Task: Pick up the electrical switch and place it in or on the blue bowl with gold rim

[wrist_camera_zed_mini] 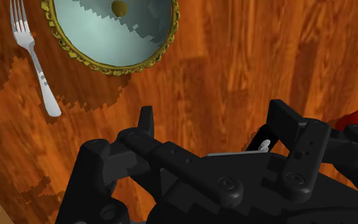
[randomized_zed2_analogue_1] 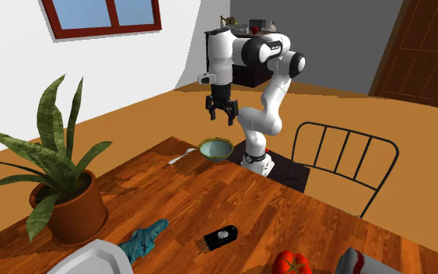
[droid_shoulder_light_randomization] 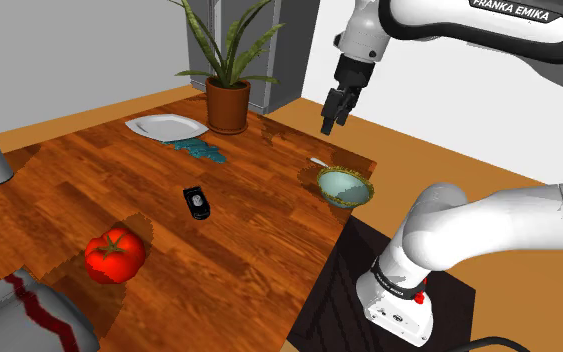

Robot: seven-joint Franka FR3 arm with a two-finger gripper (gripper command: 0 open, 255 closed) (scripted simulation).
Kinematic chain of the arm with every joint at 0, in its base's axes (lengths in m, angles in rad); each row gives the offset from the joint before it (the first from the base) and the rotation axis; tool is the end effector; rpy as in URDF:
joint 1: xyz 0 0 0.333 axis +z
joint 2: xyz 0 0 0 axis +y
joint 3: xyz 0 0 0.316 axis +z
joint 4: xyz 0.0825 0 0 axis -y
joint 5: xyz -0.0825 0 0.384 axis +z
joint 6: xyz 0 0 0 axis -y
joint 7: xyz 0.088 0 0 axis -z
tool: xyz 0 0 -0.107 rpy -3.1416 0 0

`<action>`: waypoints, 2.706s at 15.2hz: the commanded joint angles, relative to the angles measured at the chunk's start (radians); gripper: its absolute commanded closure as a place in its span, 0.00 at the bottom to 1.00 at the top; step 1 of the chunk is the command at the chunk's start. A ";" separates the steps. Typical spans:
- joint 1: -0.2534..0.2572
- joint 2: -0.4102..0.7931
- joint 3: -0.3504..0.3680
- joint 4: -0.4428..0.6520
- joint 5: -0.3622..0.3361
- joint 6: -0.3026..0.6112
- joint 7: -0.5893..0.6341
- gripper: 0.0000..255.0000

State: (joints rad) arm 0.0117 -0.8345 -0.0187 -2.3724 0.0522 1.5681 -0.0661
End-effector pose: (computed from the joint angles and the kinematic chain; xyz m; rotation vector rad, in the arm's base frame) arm 0.2935 0.0017 0.5973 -3.0745 -0.1014 -0.0497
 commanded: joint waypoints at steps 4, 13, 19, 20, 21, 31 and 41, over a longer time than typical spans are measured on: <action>0.008 0.066 0.051 -0.016 0.029 0.078 0.061 0.00; 0.024 0.333 0.193 0.015 0.079 0.303 0.241 0.00; 0.024 0.551 0.275 0.100 0.063 0.427 0.369 0.00; 0.024 0.590 0.286 0.118 0.055 0.445 0.392 0.00; 0.025 0.629 0.297 0.139 0.046 0.461 0.415 0.00; 0.067 1.041 0.348 0.416 -0.098 0.553 0.652 0.00; 0.090 1.155 0.337 0.429 -0.142 0.644 0.697 0.00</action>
State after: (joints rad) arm 0.1008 0.3165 0.3187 -1.9385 -0.0878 2.2028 0.6296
